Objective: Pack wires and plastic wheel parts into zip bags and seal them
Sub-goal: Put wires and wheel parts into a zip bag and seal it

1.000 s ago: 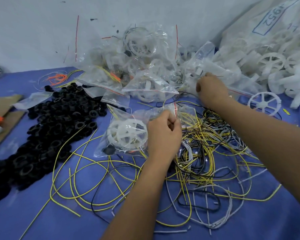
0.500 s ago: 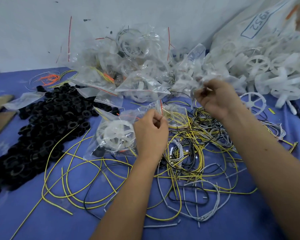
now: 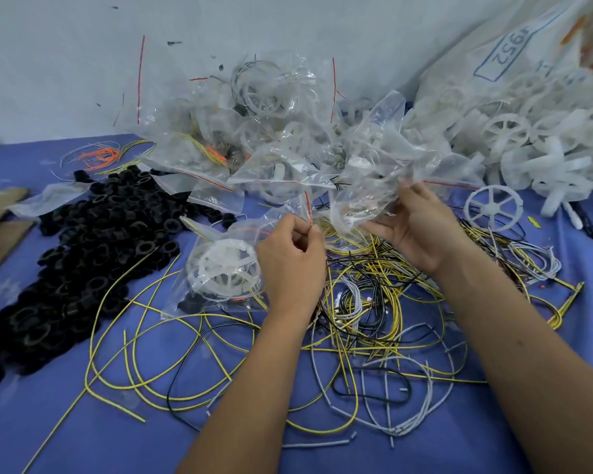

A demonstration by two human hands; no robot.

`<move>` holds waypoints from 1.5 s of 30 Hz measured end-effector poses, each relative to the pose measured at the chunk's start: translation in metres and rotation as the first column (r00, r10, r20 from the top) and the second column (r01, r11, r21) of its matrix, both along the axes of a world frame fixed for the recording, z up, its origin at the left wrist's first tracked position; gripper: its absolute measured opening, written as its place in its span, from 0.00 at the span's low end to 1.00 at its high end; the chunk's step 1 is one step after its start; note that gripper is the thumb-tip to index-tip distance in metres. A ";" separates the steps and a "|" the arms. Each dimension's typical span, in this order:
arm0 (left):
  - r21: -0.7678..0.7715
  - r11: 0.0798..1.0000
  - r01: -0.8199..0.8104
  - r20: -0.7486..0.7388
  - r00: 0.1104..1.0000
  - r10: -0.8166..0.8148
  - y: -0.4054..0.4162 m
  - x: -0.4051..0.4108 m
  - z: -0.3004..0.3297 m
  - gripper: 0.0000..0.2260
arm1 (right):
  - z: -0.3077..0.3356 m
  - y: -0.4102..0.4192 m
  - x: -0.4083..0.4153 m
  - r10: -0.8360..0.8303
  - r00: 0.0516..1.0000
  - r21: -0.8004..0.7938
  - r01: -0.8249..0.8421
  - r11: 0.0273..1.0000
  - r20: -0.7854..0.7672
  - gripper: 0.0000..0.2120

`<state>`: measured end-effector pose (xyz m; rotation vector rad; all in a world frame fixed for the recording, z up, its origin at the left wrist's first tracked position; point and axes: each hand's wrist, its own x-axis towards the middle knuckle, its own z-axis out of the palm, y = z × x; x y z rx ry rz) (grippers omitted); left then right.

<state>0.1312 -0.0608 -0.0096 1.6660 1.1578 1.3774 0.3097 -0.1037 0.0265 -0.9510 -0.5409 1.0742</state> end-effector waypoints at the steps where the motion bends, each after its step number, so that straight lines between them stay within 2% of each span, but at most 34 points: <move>1: -0.001 1.000 -0.009 0.013 1.000 0.009 0.000 0.000 0.001 0.09 | -0.002 0.000 -0.003 0.021 0.999 -0.009 -0.020 1.000 0.025 0.18; 4: -0.006 1.000 -0.025 0.035 0.999 0.025 0.000 -0.001 0.002 0.10 | -0.001 -0.001 -0.011 0.126 0.990 0.014 -0.127 0.992 0.062 0.23; 7: -0.010 1.000 -0.028 0.039 0.999 0.029 0.000 -0.003 0.003 0.09 | -0.005 0.000 -0.021 0.106 0.965 0.002 -0.110 0.994 0.241 0.26; 9: -0.011 0.999 -0.038 0.055 0.998 0.038 0.000 -0.003 0.004 0.09 | -0.008 0.000 -0.029 0.043 0.928 0.001 -0.047 0.999 0.370 0.23; 12: -0.009 0.998 -0.055 0.120 0.991 0.056 -0.001 -0.005 0.007 0.09 | -0.009 -0.001 -0.037 0.016 0.894 0.067 -0.051 0.996 0.448 0.15; 17: 0.042 0.992 -0.120 0.221 0.969 0.108 -0.001 -0.010 0.019 0.10 | -0.005 -0.004 -0.052 0.039 0.903 0.162 -0.119 0.980 0.428 0.08; 20: 0.165 0.977 -0.137 0.161 0.981 0.110 -0.003 -0.015 0.029 0.09 | -0.003 -0.004 -0.066 0.091 0.828 0.148 -0.205 0.967 0.553 0.10; 23: 0.307 0.949 -0.074 0.044 0.997 0.064 -0.009 -0.015 0.035 0.07 | -0.003 -0.004 -0.080 0.128 0.728 0.111 -0.271 0.956 0.674 0.05; 25: 0.360 0.933 -0.013 -0.020 1.000 0.022 -0.015 -0.012 0.037 0.06 | -0.006 -0.003 -0.084 0.145 0.657 0.068 -0.287 0.955 0.740 0.12; 28: 0.405 0.912 0.057 -0.050 0.998 -0.040 -0.025 -0.008 0.041 0.06 | -0.005 -0.002 -0.088 0.227 0.674 0.070 -0.383 0.921 0.703 0.20; 30: 0.424 0.904 0.059 -0.049 0.998 -0.042 -0.026 -0.008 0.045 0.06 | 0.003 -0.005 -0.092 0.254 0.642 0.062 -0.427 0.902 0.723 0.22; 33: 0.425 0.904 0.053 -0.007 0.998 -0.055 -0.022 -0.015 0.050 0.06 | 0.012 -0.005 -0.089 0.194 0.634 0.072 -0.369 0.927 0.749 0.15; 34: 0.417 0.909 0.016 0.017 1.000 -0.026 -0.021 -0.017 0.051 0.05 | 0.014 -0.004 -0.086 0.158 0.702 0.099 -0.310 0.945 0.695 0.13; 36: 0.388 0.916 -0.106 0.054 0.994 0.092 -0.017 -0.021 0.053 0.05 | 0.016 -0.002 -0.078 0.154 0.888 0.122 -0.227 0.966 0.434 0.10; 38: 0.349 0.920 -0.179 0.084 0.984 0.159 -0.014 -0.022 0.054 0.07 | 0.015 -0.004 -0.071 0.227 0.949 0.163 -0.265 0.950 0.217 0.11; 40: 0.325 0.930 -0.173 0.116 0.983 0.142 -0.012 -0.023 0.054 0.07 | 0.010 -0.006 -0.074 0.336 0.923 0.167 -0.367 0.915 0.187 0.16; 42: 0.324 0.933 -0.156 0.129 0.984 0.120 -0.010 -0.024 0.055 0.08 | 0.006 -0.007 -0.081 0.409 0.882 0.140 -0.447 0.884 0.236 0.21; 45: 0.324 0.930 -0.176 0.146 0.980 0.134 -0.009 -0.027 0.056 0.08 | 0.002 -0.006 -0.088 0.474 0.832 0.138 -0.526 0.839 0.287 0.20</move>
